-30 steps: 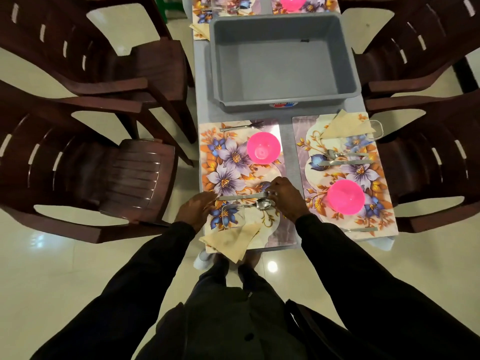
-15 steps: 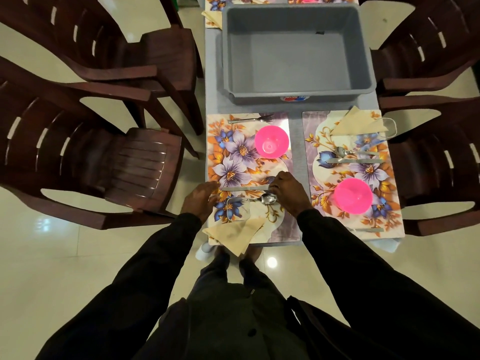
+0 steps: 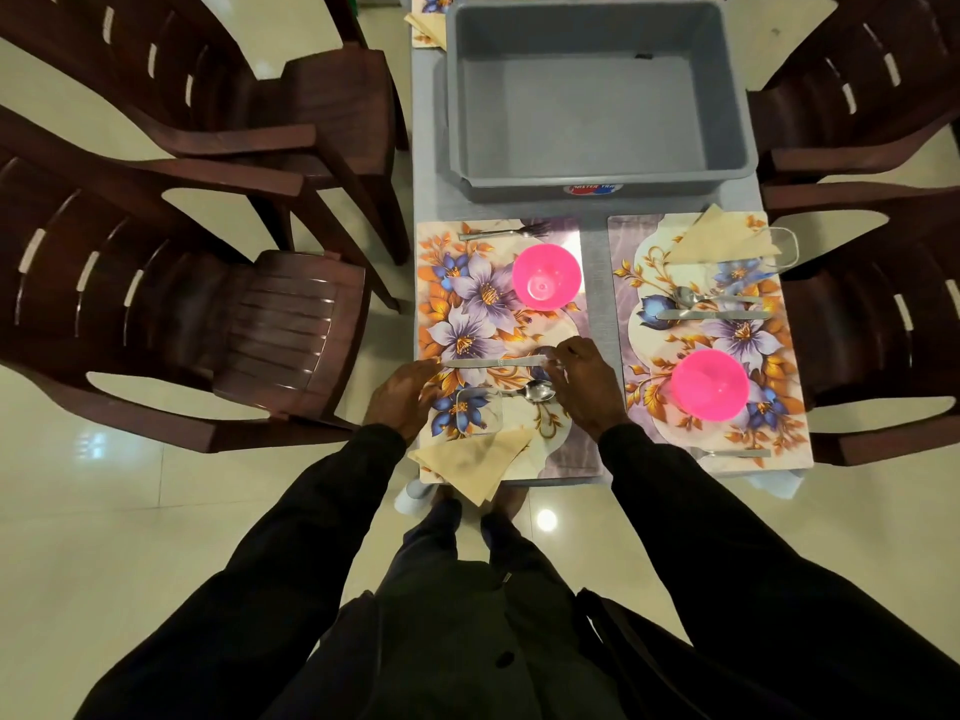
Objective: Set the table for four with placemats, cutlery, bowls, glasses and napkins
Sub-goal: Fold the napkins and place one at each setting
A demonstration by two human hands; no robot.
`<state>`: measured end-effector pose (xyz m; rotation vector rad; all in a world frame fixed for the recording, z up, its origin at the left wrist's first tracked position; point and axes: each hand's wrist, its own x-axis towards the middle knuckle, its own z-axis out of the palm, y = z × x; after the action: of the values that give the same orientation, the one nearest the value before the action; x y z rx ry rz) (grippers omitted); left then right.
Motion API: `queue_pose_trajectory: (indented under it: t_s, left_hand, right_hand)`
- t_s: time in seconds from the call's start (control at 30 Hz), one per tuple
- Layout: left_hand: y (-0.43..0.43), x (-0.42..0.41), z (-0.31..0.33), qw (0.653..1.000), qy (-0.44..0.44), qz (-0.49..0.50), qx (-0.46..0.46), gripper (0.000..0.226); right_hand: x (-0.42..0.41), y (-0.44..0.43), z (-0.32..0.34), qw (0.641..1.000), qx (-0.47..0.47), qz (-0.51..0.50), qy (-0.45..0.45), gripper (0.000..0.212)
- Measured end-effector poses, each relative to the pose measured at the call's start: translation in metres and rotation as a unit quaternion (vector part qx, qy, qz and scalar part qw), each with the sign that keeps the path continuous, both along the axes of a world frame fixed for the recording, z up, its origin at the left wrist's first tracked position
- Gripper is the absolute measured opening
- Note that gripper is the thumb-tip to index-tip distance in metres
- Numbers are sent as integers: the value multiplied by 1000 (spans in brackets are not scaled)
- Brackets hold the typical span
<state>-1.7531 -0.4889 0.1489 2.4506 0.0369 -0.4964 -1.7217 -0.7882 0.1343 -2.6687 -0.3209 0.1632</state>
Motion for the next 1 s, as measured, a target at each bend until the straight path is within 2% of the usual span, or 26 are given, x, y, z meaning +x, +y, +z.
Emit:
queue_pose_trajectory:
  t_s: [0.13,0.27,0.53,0.77,1.0]
  left_hand:
    - [4,-4,-4,1000,3,9,-7,40]
    - [7,-7,-5,1000,-1,13,-3,39]
    - [12,-14,-1,1000,-4,17,-6,43]
    - [12,-18,3,1000,-5,21,-11,47]
    - [11,-23,3,1000,-21,18,-5,43]
  right_hand:
    - [-27,-3,-8,998,22,46,40,35]
    - [-33,0,-15,996,41,27,75,33]
    - [-27,9,-17,997,42,-4,62,24]
    - [-21,13,-16,997,42,-19,67,26]
    - [-19,19,-6,999,34,5,18,26]
